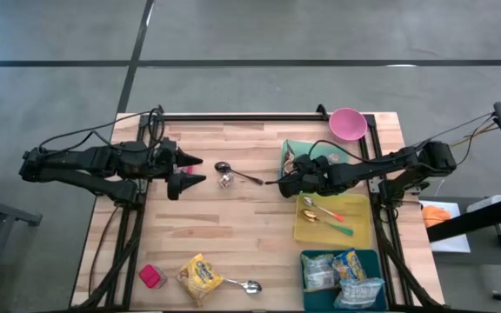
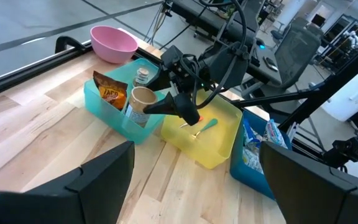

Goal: Pick & Place Food Item
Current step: Put the golden seasoning bottle into the green bin

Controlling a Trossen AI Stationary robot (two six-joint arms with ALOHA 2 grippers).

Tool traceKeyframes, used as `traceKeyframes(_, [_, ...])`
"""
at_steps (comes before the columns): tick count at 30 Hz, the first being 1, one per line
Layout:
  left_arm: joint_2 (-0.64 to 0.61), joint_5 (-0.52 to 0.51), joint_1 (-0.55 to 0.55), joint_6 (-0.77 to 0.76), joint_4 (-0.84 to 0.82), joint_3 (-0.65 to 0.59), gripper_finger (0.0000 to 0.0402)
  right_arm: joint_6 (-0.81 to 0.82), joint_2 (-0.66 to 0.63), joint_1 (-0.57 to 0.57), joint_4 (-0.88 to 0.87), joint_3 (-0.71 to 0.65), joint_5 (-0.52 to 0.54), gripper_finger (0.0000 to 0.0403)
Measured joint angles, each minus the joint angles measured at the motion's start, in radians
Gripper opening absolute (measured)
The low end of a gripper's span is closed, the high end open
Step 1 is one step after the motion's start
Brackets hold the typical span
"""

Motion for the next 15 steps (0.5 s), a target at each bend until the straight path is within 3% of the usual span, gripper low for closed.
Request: traceKeyframes(15, [0.0,0.0,0.0,-0.003,0.0,0.0,0.0349,-0.042,0.0,0.002,0.027,0.0,-0.053,0.0314])
